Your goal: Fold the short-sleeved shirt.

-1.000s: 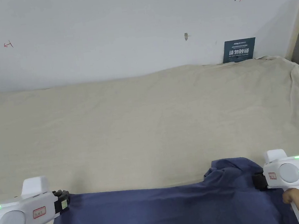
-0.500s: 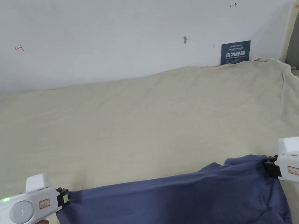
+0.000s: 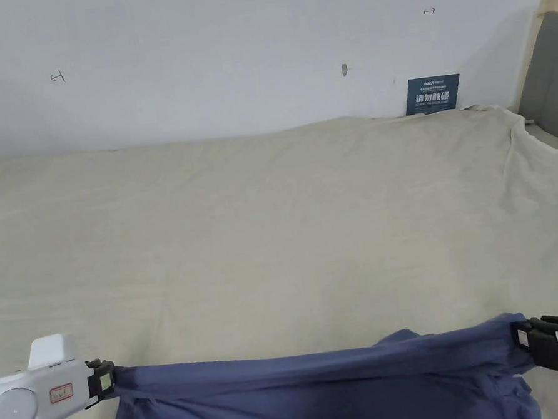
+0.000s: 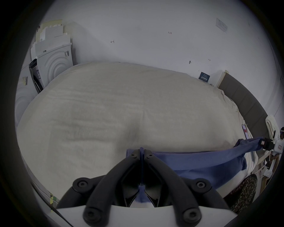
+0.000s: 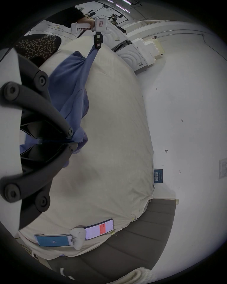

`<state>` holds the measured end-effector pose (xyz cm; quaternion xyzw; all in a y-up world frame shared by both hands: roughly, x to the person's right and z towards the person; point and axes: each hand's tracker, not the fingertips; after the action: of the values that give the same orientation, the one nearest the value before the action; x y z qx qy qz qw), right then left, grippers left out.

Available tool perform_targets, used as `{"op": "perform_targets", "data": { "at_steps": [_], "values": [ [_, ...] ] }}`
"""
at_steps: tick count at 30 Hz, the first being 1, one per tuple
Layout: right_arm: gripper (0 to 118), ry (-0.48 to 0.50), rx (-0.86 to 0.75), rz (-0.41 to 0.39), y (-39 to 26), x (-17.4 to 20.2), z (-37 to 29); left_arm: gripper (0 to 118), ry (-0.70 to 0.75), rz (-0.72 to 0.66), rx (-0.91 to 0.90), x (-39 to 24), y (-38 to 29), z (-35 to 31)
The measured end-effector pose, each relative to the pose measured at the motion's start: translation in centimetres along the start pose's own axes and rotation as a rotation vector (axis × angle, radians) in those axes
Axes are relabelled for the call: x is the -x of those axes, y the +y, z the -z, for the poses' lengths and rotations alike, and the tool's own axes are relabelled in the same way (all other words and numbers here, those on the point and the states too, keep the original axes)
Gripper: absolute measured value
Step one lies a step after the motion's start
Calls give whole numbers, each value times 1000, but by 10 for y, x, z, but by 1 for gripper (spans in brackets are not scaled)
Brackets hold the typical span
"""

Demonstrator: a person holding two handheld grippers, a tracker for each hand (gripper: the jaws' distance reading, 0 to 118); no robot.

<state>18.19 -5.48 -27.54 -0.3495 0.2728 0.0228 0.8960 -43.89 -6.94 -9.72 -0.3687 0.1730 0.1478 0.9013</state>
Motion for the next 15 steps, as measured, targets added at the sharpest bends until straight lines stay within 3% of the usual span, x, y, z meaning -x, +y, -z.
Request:
{"op": "perform_targets", "data": {
  "at_steps": [8,15],
  "values": [
    [1,-22,72,93,-63,17,-6,1,12,-21,55,8,-53,0],
    [1,-104,139,167,-102,20,14,1,41,-27,92,13,-86,19]
  ]
}}
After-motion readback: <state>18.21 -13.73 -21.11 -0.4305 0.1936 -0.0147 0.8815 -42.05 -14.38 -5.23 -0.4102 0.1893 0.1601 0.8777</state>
